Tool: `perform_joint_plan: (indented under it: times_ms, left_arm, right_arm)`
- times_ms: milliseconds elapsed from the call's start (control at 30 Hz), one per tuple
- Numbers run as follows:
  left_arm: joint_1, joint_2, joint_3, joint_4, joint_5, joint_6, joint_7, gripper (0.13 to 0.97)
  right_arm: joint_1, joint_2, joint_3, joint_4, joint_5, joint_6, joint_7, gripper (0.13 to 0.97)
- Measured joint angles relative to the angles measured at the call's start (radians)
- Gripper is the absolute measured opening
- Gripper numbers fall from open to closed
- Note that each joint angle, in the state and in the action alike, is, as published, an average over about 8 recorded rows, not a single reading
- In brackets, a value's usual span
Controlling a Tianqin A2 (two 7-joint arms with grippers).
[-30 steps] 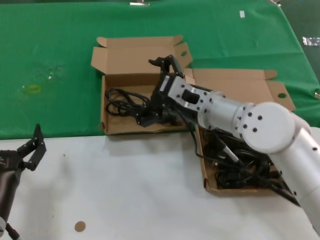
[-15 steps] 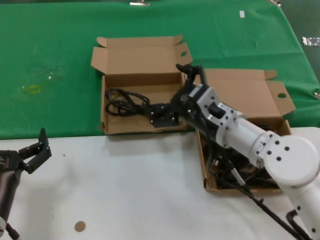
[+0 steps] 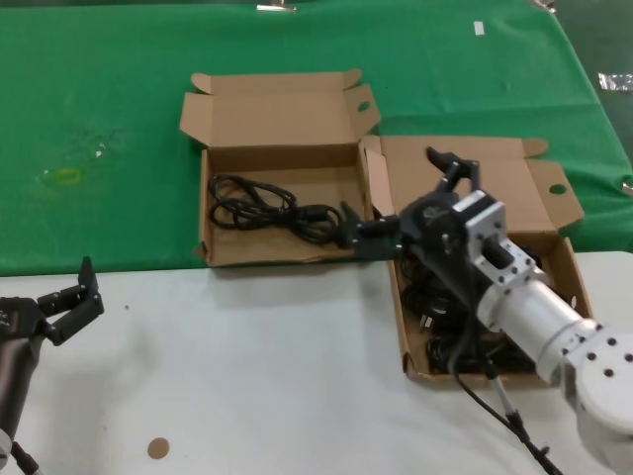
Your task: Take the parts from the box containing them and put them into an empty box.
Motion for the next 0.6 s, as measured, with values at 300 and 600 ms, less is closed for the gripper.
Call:
perform_joint_plan:
  times_ms: [300, 600]
  left_arm:
    - [0.0, 0.0, 0.0, 0.0, 0.0, 0.0, 0.0, 0.964]
    - [0.0, 0.0, 0.0, 0.0, 0.0, 0.0, 0.0, 0.966]
  right_arm:
    - [-0.124, 0.012, 0.066, 0.067, 0.113, 0.097, -0.023, 0.966]
    - [-0.232, 0.023, 0.123, 0.125, 0.211, 0.182, -0.044, 0.966]
